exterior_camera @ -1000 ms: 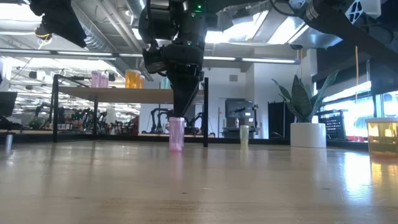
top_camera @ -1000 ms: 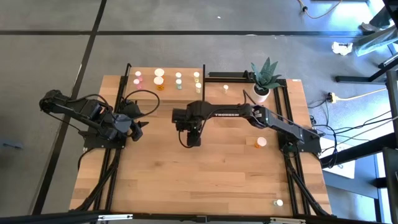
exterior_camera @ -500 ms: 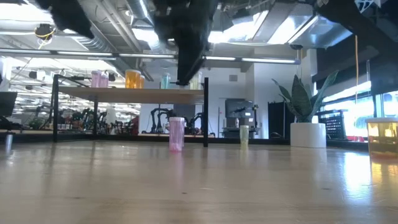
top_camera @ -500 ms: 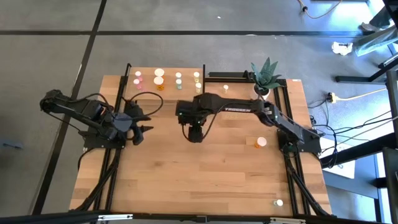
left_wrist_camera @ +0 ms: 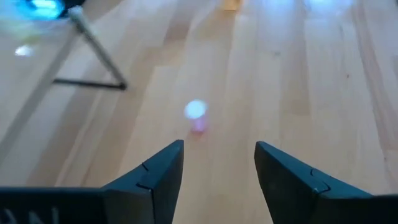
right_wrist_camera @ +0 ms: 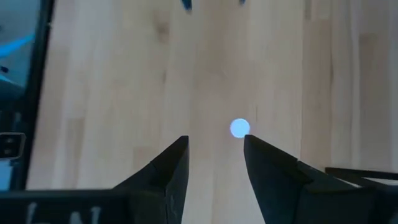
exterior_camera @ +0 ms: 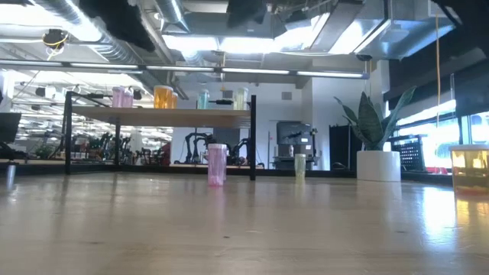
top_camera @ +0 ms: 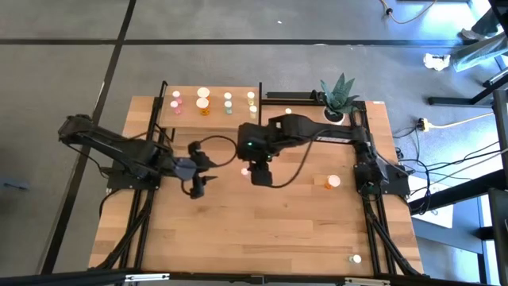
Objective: Pick and place medicine bottles onto shelf by color
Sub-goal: Put the pink pill bottle on the shelf aligned with the other pink pill bottles
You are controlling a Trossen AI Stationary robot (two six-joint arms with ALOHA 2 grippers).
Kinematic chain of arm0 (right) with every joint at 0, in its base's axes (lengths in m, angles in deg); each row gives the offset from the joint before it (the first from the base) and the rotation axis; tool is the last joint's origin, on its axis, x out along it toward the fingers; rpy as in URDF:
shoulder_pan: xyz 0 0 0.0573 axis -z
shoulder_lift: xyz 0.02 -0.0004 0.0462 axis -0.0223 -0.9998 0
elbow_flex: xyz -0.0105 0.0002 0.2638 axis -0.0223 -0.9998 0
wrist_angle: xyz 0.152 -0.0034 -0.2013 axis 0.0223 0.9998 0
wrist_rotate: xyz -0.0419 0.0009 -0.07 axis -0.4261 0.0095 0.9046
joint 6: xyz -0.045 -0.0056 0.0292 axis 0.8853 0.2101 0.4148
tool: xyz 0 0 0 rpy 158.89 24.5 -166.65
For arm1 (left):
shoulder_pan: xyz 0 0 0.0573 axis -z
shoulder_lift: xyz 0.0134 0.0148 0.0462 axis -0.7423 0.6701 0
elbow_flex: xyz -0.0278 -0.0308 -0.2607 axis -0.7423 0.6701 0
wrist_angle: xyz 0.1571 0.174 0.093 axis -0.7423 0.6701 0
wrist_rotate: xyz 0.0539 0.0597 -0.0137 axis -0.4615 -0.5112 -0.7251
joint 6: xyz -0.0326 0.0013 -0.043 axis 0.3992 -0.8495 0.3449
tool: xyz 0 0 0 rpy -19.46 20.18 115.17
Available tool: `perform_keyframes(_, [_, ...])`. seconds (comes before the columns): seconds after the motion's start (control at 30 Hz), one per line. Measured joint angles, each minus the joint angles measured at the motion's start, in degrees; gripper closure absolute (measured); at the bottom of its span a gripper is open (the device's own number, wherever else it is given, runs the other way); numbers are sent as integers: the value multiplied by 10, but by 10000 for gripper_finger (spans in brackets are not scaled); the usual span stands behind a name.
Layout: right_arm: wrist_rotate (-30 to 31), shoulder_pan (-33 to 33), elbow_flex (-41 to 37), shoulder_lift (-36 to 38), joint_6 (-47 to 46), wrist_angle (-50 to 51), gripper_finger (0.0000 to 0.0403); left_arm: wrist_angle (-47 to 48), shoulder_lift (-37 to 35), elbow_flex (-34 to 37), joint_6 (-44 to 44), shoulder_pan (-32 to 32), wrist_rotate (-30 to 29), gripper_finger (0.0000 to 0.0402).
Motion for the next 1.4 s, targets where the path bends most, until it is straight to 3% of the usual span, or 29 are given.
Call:
perform_keyframes(0.5, [19, -46, 0, 75, 15, 27, 246, -136, 158, 0, -47, -12, 50, 211])
perform_keyframes(0.83, [20, -48, -1, 98, 14, 81, 246, -229, 245, 1, -80, -54, 51, 211])
perform_keyframes(1.27, [19, -50, -1, 127, 30, 82, 246, -261, 296, 1, -67, -121, 52, 211])
perform_keyframes(1.4, [19, -50, -1, 127, 45, 81, 246, -262, 301, 1, -67, -130, 86, 211])
